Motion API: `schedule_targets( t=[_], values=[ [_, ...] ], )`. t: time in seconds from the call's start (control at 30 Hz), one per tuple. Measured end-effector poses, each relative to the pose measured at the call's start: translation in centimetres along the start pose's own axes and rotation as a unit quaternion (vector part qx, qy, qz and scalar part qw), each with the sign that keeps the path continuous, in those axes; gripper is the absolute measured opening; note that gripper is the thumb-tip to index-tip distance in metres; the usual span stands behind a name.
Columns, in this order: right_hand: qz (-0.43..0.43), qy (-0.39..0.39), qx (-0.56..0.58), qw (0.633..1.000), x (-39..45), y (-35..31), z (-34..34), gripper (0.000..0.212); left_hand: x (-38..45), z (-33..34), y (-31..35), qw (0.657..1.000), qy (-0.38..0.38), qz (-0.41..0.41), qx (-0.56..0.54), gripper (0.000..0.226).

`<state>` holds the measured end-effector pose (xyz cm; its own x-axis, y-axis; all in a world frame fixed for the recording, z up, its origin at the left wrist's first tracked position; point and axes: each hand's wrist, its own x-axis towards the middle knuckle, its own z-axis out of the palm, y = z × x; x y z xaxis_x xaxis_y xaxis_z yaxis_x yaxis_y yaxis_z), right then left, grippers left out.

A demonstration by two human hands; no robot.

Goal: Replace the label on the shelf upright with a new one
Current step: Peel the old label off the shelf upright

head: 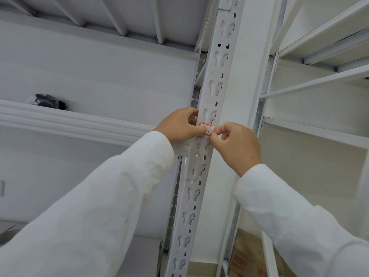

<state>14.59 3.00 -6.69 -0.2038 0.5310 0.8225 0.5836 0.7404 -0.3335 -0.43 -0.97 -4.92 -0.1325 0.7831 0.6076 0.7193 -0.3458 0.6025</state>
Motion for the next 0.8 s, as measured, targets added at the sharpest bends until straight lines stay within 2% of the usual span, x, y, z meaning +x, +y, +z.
schedule_targets(
  t=[0.07,0.43,0.63,0.8],
  values=[
    [0.005,-0.003,0.018,1.0,0.06,-0.07,0.16,0.011,0.07,0.03,-0.11,1.0,0.001,0.001,-0.005,0.076],
    [0.02,-0.017,0.087,0.996,0.29,-0.01,0.15,0.012,0.36,0.05,-0.4,1.0,-0.001,-0.003,-0.021,0.075],
    [0.034,-0.012,0.095,0.995,0.42,0.25,-0.38,0.026,0.54,0.18,-0.59,1.0,0.001,-0.004,-0.013,0.067],
    [0.042,-0.037,0.096,0.994,0.32,0.06,0.03,0.017,0.58,0.11,-0.66,1.0,0.001,-0.004,-0.012,0.067]
  ],
)
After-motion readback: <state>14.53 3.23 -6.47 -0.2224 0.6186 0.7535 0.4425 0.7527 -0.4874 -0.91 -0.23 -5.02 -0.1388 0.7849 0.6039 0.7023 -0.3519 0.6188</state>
